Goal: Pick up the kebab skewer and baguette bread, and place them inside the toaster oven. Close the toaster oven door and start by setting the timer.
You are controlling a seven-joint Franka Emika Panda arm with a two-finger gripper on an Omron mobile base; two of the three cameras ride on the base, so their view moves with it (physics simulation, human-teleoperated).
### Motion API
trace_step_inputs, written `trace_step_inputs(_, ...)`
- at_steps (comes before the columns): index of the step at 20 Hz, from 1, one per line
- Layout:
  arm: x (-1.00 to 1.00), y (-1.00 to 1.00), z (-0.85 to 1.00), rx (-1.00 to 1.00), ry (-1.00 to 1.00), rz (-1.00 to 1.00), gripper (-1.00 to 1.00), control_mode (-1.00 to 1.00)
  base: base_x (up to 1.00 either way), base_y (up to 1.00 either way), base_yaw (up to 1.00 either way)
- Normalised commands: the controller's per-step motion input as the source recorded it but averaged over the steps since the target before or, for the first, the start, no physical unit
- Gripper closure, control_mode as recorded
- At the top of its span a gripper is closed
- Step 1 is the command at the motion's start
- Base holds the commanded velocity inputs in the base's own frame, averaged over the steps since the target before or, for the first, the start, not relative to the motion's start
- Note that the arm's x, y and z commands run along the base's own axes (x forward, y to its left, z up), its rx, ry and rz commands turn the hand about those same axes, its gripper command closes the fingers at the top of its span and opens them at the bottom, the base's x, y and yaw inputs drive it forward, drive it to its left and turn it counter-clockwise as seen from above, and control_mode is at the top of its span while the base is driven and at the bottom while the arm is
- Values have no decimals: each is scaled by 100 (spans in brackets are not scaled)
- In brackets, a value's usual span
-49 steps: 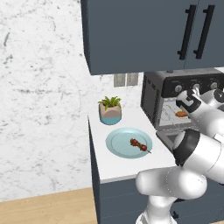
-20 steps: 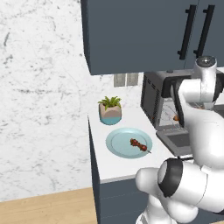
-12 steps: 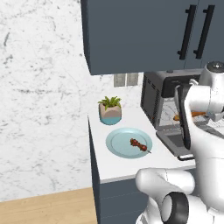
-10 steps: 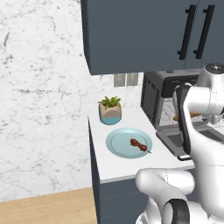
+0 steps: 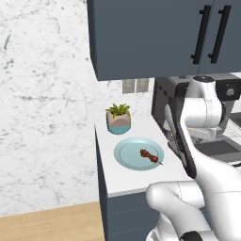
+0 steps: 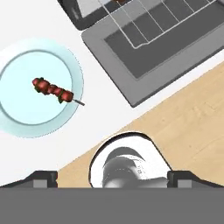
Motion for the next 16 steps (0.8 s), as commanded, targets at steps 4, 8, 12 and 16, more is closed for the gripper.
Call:
trace_step_inputs(4,31,53,-33,-7,20,37,-100,-100,0,0,0)
trace_step_inputs(8,36,36,-41,-9,10,24,-100,-100,0,0,0)
trace_step_inputs(12,42,23,-52,0,4,24,-100,-100,0,0,0)
trace_step_inputs(16,48,3,-39,0,12,27,-100,-100,0,0,0)
